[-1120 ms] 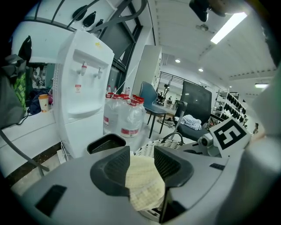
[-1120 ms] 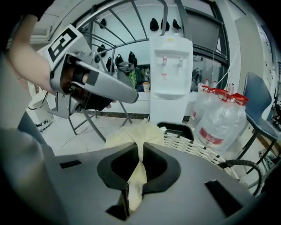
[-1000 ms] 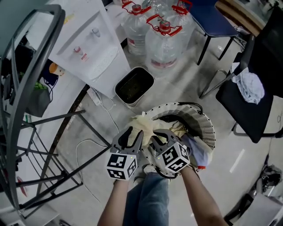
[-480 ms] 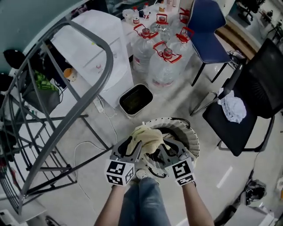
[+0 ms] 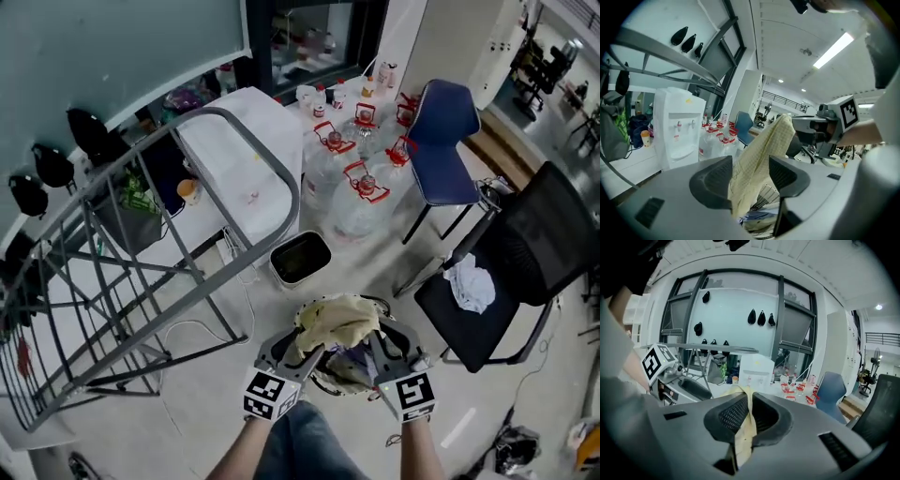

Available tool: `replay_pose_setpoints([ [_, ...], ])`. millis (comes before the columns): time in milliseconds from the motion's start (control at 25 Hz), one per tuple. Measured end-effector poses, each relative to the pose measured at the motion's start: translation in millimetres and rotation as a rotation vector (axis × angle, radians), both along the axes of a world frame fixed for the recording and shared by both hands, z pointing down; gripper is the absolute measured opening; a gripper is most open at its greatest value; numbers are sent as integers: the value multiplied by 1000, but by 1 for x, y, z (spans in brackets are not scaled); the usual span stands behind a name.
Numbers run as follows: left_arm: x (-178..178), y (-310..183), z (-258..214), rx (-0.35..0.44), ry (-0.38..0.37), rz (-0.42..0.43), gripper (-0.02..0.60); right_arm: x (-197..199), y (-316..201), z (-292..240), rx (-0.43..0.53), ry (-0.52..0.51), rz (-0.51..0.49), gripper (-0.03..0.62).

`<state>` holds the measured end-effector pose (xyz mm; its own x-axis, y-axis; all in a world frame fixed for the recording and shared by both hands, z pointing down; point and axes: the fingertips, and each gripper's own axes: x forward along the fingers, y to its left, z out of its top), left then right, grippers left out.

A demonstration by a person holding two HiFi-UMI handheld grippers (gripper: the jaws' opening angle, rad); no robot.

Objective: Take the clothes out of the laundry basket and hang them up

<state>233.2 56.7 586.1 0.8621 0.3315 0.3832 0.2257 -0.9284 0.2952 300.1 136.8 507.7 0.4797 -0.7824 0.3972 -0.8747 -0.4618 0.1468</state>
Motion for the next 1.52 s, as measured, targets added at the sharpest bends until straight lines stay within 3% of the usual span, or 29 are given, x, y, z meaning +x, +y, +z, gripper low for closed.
replay_pose_setpoints([
  [240, -3, 20, -20, 28, 18, 83, 273, -14, 8, -78, 67, 77, -11, 21],
  [520, -4, 64, -3, 90, -26, 205, 289, -33, 14, -149, 132, 172, -39, 21],
  [680, 0, 69, -6, 110, -46, 192, 181, -40, 15, -155, 137, 180, -37, 21],
  [760, -1, 66, -7, 128, -51, 181, 89, -43, 17, -153, 135, 173, -29, 21],
  [840, -7, 56, -9, 131, -53, 162, 57, -46, 16, -153, 138, 168, -27, 21],
  [1080, -41, 12, -47, 127, -18, 22, 43, -63, 7, -170, 181, 170, -66, 21],
  [1200, -72, -28, -91, 186, 40, -74, 43, -76, -5, -187, 241, 175, -107, 21],
  [1320, -109, -71, -136, 257, 86, -191, 43, -91, -33, -203, 320, 183, -198, 21],
  [1520, -185, -140, -181, 286, 108, -449, 43, -138, -105, -217, 373, 191, -413, 21],
])
